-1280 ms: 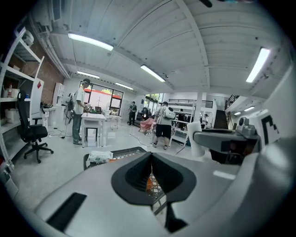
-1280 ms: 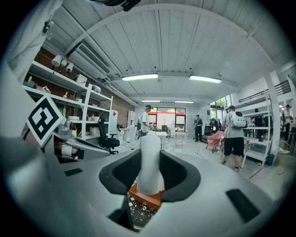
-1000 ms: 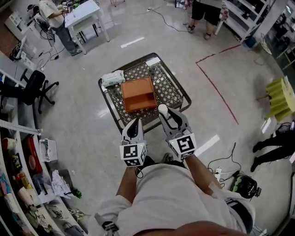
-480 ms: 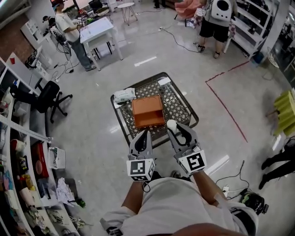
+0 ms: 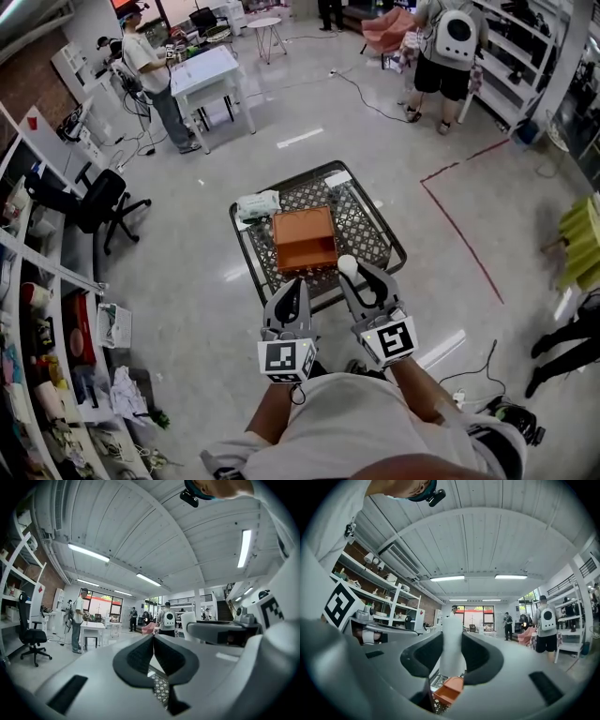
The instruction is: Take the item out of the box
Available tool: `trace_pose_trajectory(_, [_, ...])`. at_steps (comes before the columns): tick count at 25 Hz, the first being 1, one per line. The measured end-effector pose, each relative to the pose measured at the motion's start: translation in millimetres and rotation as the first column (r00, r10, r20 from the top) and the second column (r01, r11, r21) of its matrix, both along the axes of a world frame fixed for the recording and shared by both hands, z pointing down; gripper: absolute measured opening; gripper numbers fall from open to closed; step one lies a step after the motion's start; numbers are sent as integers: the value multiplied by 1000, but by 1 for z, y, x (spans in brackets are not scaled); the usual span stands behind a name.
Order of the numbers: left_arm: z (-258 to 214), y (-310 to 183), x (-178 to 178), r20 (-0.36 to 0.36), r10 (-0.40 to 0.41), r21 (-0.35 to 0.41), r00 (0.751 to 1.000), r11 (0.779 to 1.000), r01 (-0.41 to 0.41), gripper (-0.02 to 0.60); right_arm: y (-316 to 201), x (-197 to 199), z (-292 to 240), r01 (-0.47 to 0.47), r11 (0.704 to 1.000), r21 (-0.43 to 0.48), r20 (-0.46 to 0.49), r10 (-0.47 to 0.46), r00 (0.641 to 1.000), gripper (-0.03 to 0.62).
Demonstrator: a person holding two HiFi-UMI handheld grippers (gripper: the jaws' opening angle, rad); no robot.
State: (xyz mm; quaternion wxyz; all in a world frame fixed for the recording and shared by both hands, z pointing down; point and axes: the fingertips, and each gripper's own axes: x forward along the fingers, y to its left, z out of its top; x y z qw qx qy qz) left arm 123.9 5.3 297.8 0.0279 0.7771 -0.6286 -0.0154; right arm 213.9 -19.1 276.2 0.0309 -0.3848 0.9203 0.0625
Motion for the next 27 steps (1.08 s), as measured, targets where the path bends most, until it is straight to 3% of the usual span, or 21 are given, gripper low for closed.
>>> trace_pose_trajectory(27, [22,8,-23,3,-5,-60,1000,998,5,11,6,-26,18,3,999,-42,-16,-4,1000,121])
